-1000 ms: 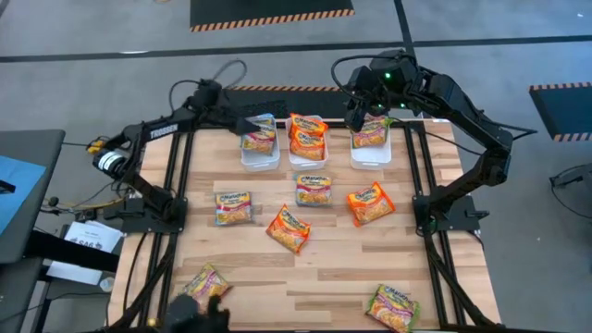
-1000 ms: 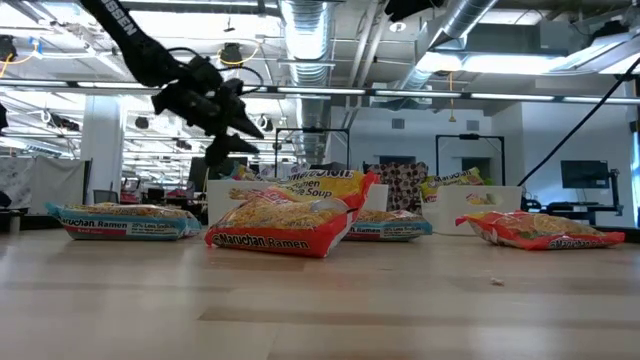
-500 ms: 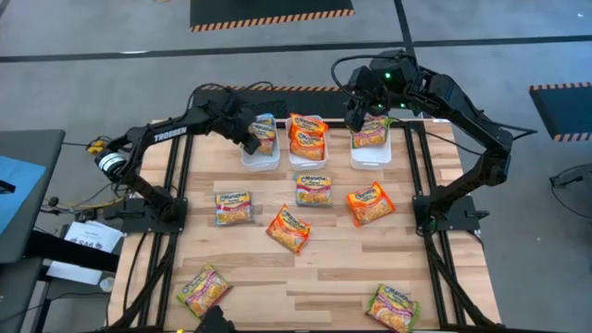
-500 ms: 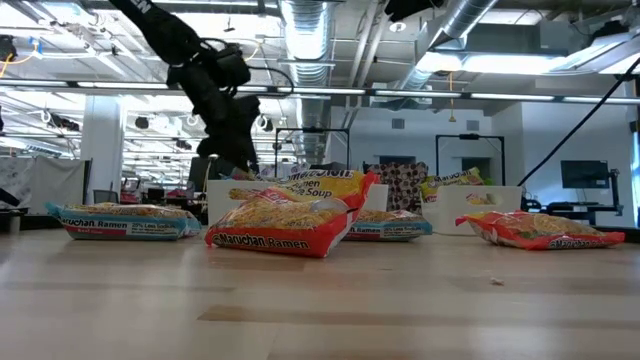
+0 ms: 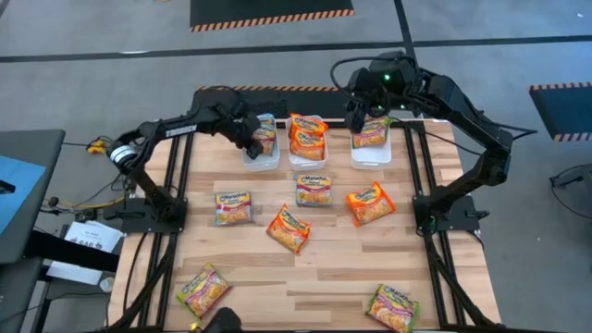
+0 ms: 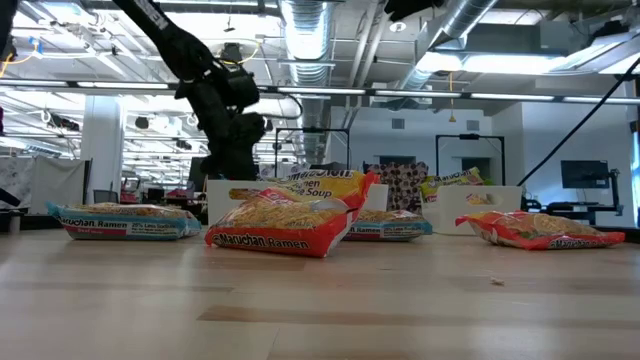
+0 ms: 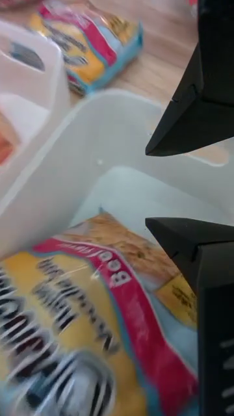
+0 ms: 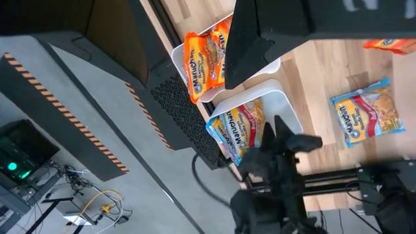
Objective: Sort Maruchan noodles
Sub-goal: Put the blue noodle pack into the left white bin
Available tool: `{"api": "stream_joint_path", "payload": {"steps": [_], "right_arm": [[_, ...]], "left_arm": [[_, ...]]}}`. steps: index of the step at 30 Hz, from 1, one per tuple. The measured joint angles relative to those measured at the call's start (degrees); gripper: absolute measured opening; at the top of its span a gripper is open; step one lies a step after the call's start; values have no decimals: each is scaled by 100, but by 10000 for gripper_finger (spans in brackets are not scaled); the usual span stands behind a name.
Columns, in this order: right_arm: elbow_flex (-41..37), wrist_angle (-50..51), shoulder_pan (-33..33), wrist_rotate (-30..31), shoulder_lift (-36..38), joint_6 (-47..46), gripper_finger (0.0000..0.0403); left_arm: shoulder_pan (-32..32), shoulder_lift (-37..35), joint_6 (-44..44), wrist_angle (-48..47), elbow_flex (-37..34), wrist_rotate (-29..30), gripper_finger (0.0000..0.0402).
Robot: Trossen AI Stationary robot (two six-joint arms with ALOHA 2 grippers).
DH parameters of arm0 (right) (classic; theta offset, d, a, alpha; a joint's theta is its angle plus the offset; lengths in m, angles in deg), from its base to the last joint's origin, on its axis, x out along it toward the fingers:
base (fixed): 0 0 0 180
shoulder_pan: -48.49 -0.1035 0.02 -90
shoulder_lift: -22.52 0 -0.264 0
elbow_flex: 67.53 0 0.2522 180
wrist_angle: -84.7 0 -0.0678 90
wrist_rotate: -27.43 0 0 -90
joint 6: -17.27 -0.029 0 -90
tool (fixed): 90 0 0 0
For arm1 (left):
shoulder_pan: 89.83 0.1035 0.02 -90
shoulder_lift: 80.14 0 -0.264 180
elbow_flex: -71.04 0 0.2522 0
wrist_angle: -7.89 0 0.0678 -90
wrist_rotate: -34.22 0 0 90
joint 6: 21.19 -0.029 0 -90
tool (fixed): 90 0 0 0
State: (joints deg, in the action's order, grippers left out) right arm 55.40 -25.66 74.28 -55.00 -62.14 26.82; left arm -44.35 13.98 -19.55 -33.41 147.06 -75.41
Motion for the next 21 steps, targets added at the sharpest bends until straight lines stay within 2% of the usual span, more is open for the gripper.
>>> {"api": "stream_joint_path", "payload": {"steps": [5, 14, 18, 21], "right_arm": [[0, 0, 11, 0, 0, -53, 225], [0, 4, 4, -1, 0, -61, 225], [0, 4, 6, 0, 0, -70, 225], [0, 5, 6, -1, 0, -70, 225]], "left_arm": [[-11, 316, 41, -8, -2, 20, 148], [-16, 752, 4, 109, -7, 653, 148], [10, 799, 160, 479, -13, 1006, 148], [85, 801, 215, 745, -13, 987, 148]]}}
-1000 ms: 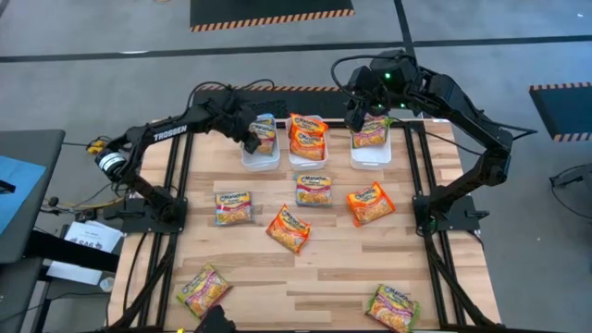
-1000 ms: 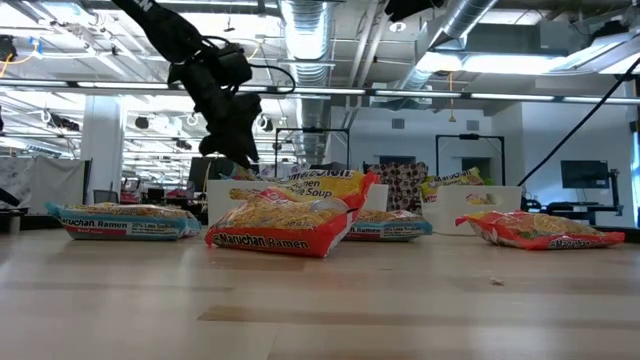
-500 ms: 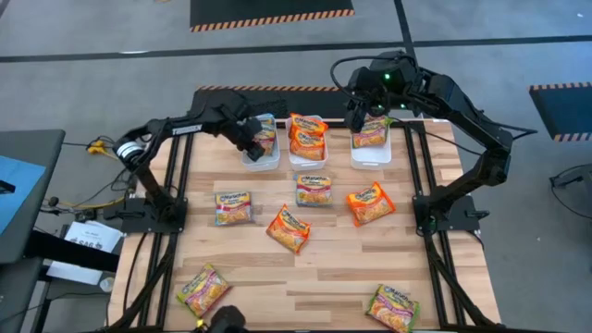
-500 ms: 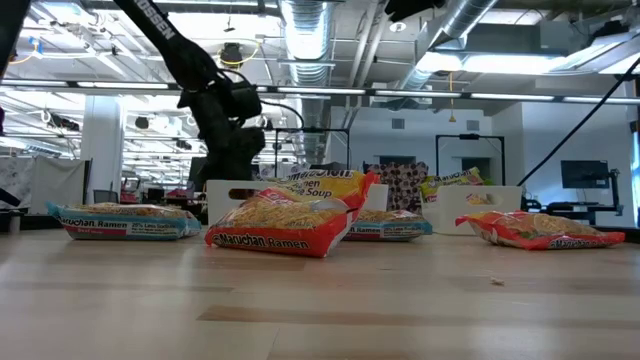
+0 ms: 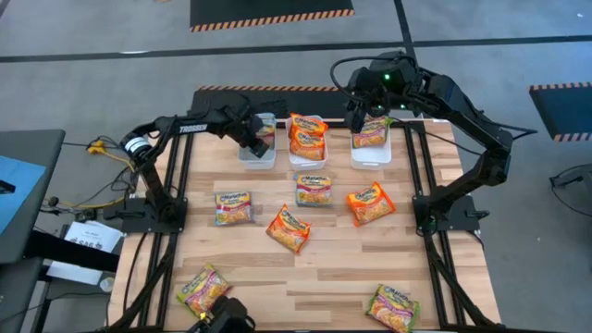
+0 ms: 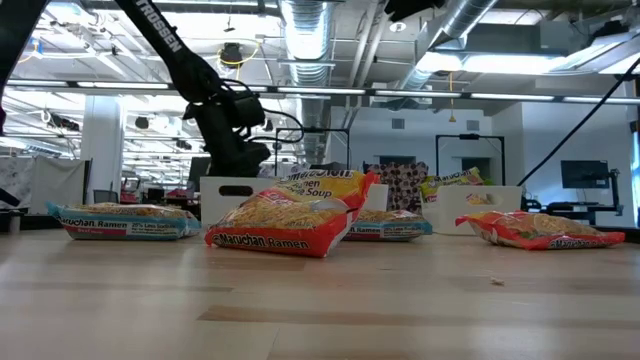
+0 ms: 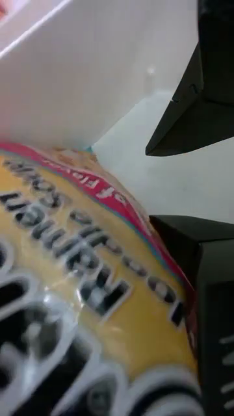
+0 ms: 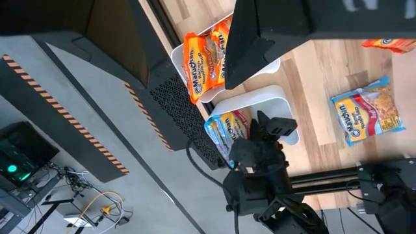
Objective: Sort Maruchan noodles
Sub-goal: Put the blue noodle pack into the left white bin, then put the green noodle pack into the right white bin
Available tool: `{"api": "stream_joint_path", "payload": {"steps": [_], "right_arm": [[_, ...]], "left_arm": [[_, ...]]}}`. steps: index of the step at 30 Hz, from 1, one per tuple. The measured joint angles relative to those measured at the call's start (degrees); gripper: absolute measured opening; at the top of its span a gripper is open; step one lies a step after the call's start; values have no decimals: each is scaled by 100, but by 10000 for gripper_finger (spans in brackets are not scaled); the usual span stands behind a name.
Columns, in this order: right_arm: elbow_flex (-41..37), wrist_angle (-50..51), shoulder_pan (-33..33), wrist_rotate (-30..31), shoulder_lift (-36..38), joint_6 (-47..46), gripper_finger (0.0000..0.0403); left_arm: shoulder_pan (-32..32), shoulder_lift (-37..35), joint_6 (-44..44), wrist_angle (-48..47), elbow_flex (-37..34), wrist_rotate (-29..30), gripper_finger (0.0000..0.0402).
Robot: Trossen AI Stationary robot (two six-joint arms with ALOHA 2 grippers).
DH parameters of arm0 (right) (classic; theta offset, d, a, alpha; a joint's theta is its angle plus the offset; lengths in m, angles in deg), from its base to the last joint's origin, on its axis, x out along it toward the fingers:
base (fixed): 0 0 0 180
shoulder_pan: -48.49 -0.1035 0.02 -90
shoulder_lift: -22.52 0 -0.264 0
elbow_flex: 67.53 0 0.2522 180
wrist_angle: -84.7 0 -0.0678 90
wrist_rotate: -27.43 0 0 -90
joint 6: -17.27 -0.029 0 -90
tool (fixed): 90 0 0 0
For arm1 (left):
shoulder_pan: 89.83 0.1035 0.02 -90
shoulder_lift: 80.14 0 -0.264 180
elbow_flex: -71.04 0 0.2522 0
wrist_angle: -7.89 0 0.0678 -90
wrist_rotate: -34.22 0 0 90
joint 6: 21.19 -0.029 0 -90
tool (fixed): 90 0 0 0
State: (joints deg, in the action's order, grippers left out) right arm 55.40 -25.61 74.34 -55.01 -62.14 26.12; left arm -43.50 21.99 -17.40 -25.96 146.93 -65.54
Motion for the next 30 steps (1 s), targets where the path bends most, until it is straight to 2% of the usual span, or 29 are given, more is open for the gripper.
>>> {"api": "stream_joint_path", "payload": {"steps": [4, 8, 17, 23, 30], "right_arm": [[0, 17, 0, -1, 0, 2, 225], [0, 64, 0, -1, 0, 2, 225], [0, 66, 0, -1, 0, 17, 225], [0, 107, 0, -3, 0, 17, 225], [0, 540, 0, -18, 0, 16, 225]], "left_arm": [[149, 2, 198, 63, 0, -202, 148], [229, 2, 349, 8, 2, -830, 148], [189, -208, 580, -38, 2, -1377, 148], [189, -859, 604, -396, 2, -1353, 148], [57, -2061, 915, -1137, 4, -1463, 148]]}}
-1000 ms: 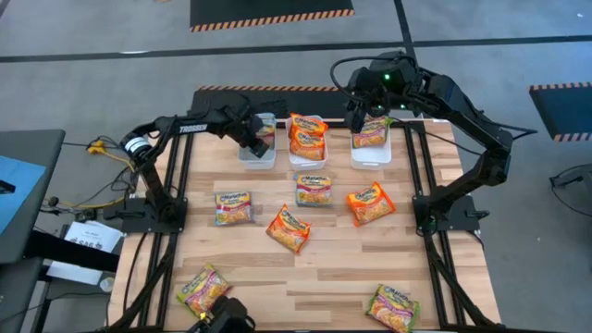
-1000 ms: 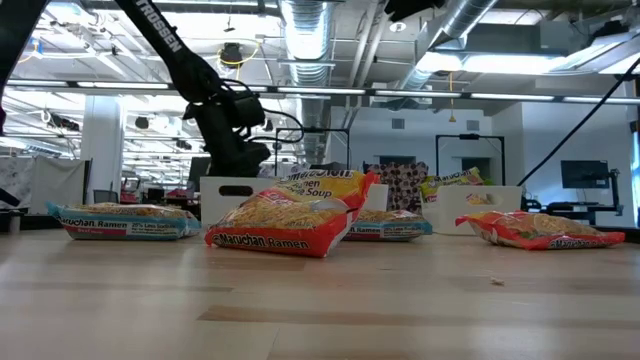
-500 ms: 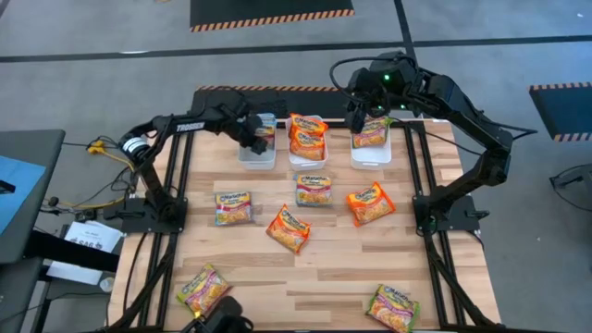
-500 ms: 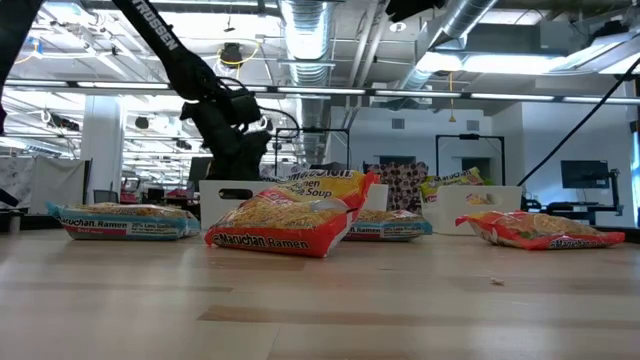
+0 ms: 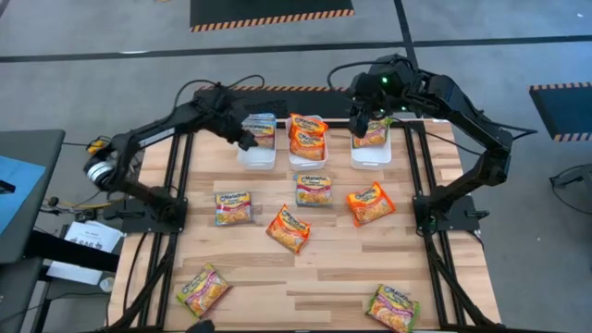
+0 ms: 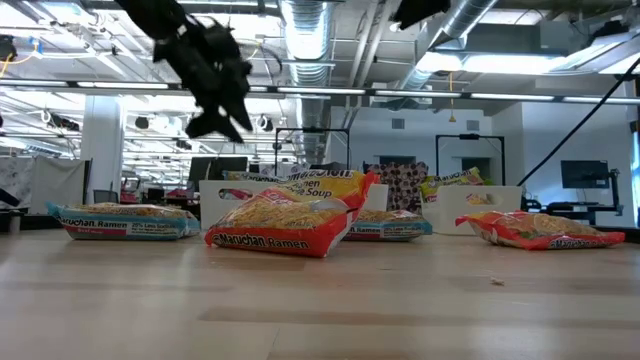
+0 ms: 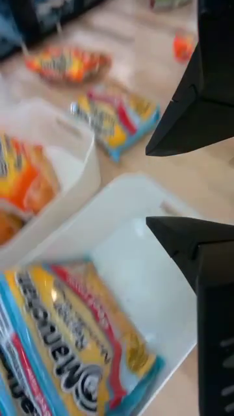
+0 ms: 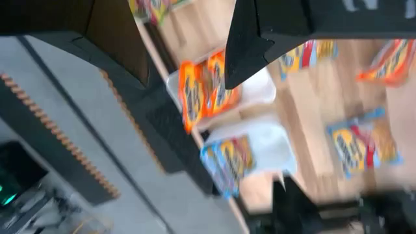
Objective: Sort Maruchan noodles
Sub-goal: Put the green noodle pack into the right white bin
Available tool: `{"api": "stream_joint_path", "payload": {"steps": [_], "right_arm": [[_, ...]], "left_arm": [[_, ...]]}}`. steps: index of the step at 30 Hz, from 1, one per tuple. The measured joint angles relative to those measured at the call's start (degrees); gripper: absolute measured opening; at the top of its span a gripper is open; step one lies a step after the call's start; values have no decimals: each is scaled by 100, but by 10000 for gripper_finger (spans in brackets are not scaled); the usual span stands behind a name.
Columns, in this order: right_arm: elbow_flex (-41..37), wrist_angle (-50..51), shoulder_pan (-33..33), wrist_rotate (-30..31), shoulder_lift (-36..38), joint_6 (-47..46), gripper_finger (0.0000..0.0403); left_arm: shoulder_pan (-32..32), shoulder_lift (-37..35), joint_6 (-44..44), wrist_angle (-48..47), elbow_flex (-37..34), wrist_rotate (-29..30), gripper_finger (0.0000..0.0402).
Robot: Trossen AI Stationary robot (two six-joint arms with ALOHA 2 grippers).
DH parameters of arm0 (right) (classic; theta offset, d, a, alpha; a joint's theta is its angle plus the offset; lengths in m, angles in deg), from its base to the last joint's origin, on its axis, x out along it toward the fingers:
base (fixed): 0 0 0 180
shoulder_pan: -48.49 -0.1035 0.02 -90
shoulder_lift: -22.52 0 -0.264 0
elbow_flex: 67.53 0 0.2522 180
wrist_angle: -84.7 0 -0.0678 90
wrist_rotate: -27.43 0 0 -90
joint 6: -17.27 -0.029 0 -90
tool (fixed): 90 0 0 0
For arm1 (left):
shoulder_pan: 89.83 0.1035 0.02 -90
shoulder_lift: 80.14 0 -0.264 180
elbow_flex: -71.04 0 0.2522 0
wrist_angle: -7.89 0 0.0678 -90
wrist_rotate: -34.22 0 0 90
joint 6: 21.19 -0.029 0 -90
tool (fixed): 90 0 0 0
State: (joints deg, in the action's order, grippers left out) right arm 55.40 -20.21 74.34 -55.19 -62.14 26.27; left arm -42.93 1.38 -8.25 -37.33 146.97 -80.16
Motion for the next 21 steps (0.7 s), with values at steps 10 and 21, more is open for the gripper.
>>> {"api": "stream_joint_path", "payload": {"steps": [10, 21], "right_arm": [[0, 1437, -131, -1051, 0, -579, 225], [-679, 2484, -1064, -1655, -4, -1932, 225]], "left_arm": [[-1041, -1396, 745, -87, 2, 217, 148], [-2286, -1782, 790, -86, 4, 664, 148]]}}
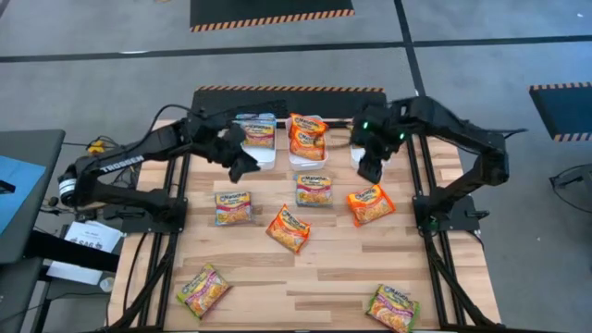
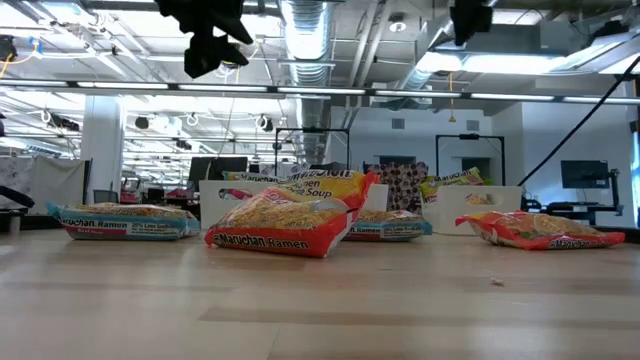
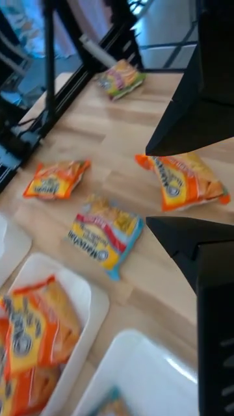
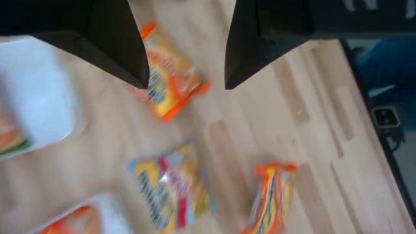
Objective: Sort Maruchan noodles
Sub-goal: Put the green noodle pack into the right white bin
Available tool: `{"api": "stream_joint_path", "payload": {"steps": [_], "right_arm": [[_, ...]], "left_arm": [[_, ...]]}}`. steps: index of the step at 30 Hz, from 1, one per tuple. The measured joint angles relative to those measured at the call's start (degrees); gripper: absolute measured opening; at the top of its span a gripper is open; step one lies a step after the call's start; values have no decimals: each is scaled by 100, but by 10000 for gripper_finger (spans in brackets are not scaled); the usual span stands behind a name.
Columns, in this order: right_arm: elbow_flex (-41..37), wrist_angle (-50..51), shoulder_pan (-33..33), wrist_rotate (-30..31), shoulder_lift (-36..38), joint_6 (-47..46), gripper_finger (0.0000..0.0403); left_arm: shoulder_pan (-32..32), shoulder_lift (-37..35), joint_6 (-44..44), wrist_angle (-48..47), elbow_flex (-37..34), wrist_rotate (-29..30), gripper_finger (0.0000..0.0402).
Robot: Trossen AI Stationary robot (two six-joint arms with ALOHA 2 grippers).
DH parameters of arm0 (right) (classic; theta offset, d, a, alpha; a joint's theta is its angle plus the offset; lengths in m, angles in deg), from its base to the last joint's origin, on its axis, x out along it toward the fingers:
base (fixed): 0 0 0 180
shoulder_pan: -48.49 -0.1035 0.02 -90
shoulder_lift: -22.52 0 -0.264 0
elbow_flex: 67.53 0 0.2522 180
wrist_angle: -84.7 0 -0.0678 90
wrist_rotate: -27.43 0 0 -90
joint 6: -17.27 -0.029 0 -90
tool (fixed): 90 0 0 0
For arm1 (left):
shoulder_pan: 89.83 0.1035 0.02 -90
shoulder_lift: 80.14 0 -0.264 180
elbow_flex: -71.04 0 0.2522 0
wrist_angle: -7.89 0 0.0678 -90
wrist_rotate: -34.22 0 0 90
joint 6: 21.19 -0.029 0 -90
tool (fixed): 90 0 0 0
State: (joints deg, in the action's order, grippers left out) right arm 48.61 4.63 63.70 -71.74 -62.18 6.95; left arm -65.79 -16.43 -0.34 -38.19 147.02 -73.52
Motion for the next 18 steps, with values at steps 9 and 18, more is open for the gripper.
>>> {"api": "stream_joint_path", "payload": {"steps": [9, 18], "right_arm": [[-673, 39, -1216, -4, 8, -1765, 225], [-1410, -291, -2607, 0, 2, -3388, 225]], "left_arm": [[-446, 0, -13, -14, -1, -255, 148], [-906, 0, -109, -54, -2, -292, 148]]}}
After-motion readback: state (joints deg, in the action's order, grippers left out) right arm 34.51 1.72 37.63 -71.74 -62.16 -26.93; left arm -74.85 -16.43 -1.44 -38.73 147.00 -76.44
